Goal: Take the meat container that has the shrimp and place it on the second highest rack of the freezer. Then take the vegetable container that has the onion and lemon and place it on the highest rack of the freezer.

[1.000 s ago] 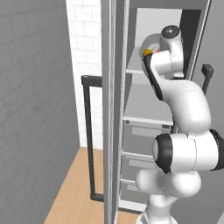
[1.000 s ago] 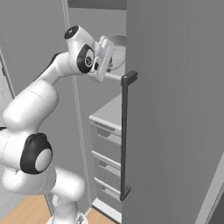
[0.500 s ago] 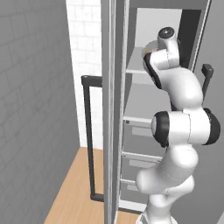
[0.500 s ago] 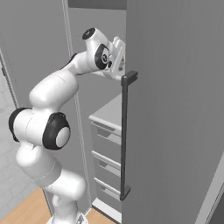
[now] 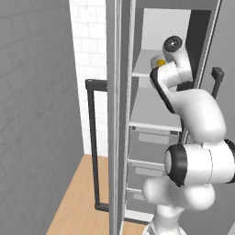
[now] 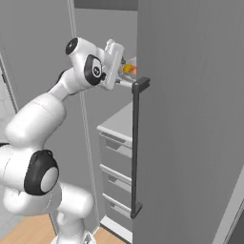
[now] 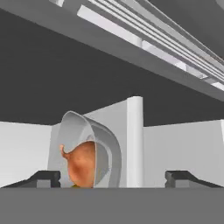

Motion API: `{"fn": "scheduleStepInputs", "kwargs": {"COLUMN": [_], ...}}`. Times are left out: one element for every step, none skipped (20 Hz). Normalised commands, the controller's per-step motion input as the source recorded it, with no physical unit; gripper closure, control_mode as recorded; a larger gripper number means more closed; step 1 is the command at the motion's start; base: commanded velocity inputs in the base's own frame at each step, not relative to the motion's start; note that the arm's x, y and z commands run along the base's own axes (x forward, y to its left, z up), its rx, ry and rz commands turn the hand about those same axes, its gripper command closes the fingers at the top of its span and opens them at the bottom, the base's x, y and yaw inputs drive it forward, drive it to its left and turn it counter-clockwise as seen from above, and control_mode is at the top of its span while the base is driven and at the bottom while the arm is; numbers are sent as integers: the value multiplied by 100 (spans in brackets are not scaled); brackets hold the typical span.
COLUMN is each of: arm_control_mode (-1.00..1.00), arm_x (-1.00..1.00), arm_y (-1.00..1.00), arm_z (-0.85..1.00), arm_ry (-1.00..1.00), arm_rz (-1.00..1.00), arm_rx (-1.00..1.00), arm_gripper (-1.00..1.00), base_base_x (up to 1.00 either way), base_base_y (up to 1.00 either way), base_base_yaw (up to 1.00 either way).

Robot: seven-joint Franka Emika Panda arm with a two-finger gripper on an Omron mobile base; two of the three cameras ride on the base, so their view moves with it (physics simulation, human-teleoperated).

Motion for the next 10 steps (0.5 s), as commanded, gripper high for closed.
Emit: {"fn": "scheduleStepInputs", "kwargs": {"arm_control_mode": [-100,-100,-100,-100,-100,-100,-100,-100,-100,-100], "arm_x": [-100,-100,-100,-100,-100,-100,-100,-100,-100,-100], "arm_y": [74,79,79,66,53,41,12,0,0,0], "arm_z": [-53,-58,-64,-65,-61,-55,-40,-22,-7,-5], "arm_ry": [-4,0,0,0,0,1,3,3,3,3], "arm_rz": [0,0,0,0,0,0,0,0,0,0], "arm_rx": [0,0,0,0,4,8,16,24,25,27], "arm_gripper": [-100,-100,-100,-100,-100,-100,-100,-100,-100,-100], "base_base_x": [0,0,0,0,0,0,0,0,0,0], "base_base_y": [0,0,0,0,0,0,0,0,0,0], "base_base_yaw": [0,0,0,0,0,0,0,0,0,0]}}
